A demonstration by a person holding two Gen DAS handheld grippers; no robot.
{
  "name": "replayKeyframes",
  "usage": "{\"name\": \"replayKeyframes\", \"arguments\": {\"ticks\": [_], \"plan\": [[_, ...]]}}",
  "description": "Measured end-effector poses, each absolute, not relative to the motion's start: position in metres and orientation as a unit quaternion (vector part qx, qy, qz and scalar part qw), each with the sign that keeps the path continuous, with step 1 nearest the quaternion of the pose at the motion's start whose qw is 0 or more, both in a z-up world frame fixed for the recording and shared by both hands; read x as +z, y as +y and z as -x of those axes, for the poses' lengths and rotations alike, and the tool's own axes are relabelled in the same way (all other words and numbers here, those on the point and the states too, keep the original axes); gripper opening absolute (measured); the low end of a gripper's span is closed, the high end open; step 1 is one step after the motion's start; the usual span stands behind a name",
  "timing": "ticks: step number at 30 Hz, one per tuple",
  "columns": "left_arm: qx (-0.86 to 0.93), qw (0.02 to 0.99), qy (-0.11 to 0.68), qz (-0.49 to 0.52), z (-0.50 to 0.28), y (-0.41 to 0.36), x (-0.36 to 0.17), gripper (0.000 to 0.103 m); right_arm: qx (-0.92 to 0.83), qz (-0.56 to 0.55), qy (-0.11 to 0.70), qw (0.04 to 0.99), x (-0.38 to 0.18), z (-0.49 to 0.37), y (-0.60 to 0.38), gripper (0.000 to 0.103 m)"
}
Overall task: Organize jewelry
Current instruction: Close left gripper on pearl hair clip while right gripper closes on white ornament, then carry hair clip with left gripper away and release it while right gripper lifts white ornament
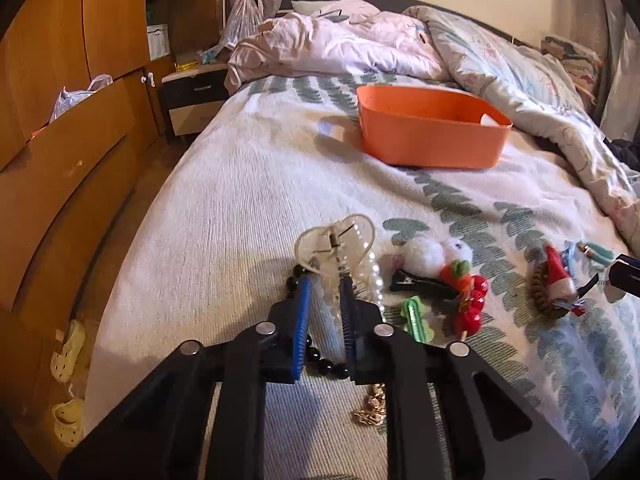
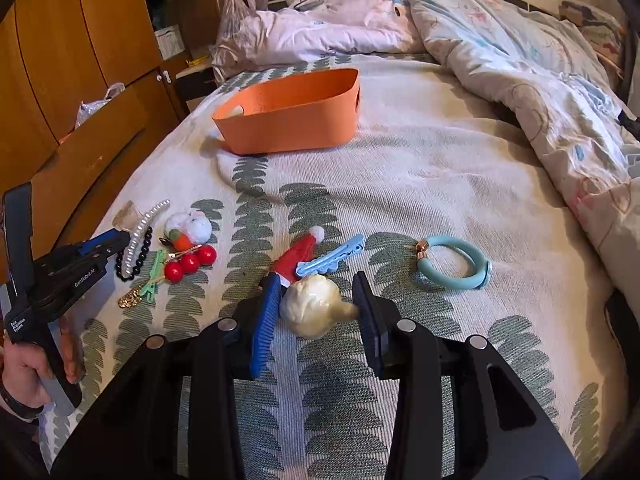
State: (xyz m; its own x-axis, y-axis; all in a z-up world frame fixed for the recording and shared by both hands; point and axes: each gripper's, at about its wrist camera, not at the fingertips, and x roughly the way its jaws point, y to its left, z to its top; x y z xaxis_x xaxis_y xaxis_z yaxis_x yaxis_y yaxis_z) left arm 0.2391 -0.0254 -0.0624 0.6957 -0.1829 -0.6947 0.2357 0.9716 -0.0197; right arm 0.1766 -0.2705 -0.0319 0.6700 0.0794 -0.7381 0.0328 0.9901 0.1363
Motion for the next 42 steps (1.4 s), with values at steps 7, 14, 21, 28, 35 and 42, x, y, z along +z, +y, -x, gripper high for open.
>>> {"name": "replayKeyframes", "arguments": {"ticks": [7,14,21,28,35,42], "plan": [[-0.126,0.926,0.355,-0.033,-0.236,-0.026,-0.049,0.009,0.013,-0.077,0.393,0.916,-0.023,-0.172,-0.273,0.038],[-0.146,0.926,0.345,-0.049,-0.241,-0.036,-0.049,0.023,0.011,-0.081,0.394,0.915,-0.025,-0.174,-0.276,0.037],[-0.152,0.930,0.326,-0.075,-0.230,-0.048,-0.048,0.072,0.012,-0.086,0.397,0.914,-0.026,-0.174,-0.278,0.022],[-0.136,0.925,0.344,-0.092,-0.242,-0.060,-0.060,0.072,0.015,-0.091,0.402,0.911,-0.028,-0.174,-0.279,0.016],[-0.134,0.918,0.365,-0.070,-0.256,-0.065,-0.070,0.072,0.016,-0.106,0.405,0.908,-0.031,-0.175,-0.287,0.010],[-0.134,0.917,0.372,-0.057,-0.258,-0.064,-0.072,0.072,0.022,-0.083,0.428,0.900,-0.037,-0.172,-0.289,0.022]]}}
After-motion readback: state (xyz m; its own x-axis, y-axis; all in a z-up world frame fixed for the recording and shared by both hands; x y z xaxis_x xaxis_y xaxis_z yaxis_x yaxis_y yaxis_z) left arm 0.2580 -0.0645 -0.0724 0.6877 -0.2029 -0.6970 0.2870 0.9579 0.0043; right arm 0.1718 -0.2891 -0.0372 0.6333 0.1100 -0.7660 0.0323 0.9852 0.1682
